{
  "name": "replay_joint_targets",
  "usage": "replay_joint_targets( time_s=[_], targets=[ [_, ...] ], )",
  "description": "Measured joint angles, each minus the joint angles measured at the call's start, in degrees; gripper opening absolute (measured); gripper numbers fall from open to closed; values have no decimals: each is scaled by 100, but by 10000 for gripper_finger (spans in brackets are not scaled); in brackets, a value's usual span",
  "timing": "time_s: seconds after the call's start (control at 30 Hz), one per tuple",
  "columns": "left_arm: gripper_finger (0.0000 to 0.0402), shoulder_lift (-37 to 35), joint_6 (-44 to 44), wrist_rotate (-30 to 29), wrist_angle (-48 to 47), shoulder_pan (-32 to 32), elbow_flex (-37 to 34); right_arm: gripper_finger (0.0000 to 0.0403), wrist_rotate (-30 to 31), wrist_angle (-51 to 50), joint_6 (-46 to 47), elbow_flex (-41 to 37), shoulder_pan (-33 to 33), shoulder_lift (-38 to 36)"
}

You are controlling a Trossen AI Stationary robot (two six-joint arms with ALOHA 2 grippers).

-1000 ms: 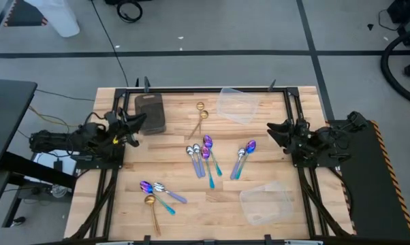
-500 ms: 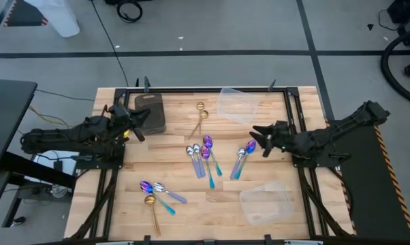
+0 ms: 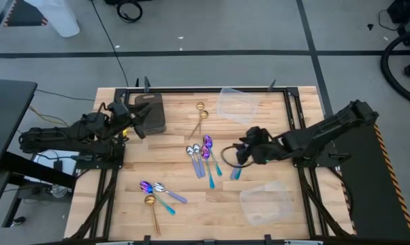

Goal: Sort silverware by color (type)
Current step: Put the blue spoon into the top transparent bin

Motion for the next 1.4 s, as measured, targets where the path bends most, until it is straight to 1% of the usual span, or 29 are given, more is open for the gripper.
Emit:
replay_joint_targets(
  time_s=[0.27, 0.4, 0.53, 0.67, 0.87, 0.97, 1.17, 1.23, 1.33, 1.4],
  targets=[
    [117, 87, 0, 0, 61, 0, 0, 203, -1103, -916, 1209, 816, -196, 1156],
    [117, 86, -153, 2, -9, -7, -1, 196, -1687, -1675, 1653, 1241, -207, 1659],
    [117, 87, -186, 3, -59, -53, -2, 189, -2211, -2546, 1972, 1688, -259, 2119],
    [117, 87, -172, 4, -57, -57, -2, 185, -2791, -3004, 2016, 1967, -383, 2494],
    [117, 85, -144, 4, -53, -44, -2, 185, -3178, -3341, 1851, 1892, -641, 2812],
    [117, 85, 44, 2, -28, -44, -2, 185, -3342, -3213, 1684, 1817, -761, 2867],
    [117, 85, 197, 2, -7, -44, -2, 185, -3368, -3031, 1651, 1446, -949, 2742],
    [117, 85, 275, 2, -3, -46, -2, 185, -3361, -2849, 1737, 1238, -987, 2690],
    [117, 85, 437, 2, 1, -46, -4, 185, -3407, -2188, 1855, 854, -1048, 2613],
    [117, 85, 475, 2, 5, -46, -4, 185, -3443, -2011, 1963, 669, -1083, 2613]
  ],
)
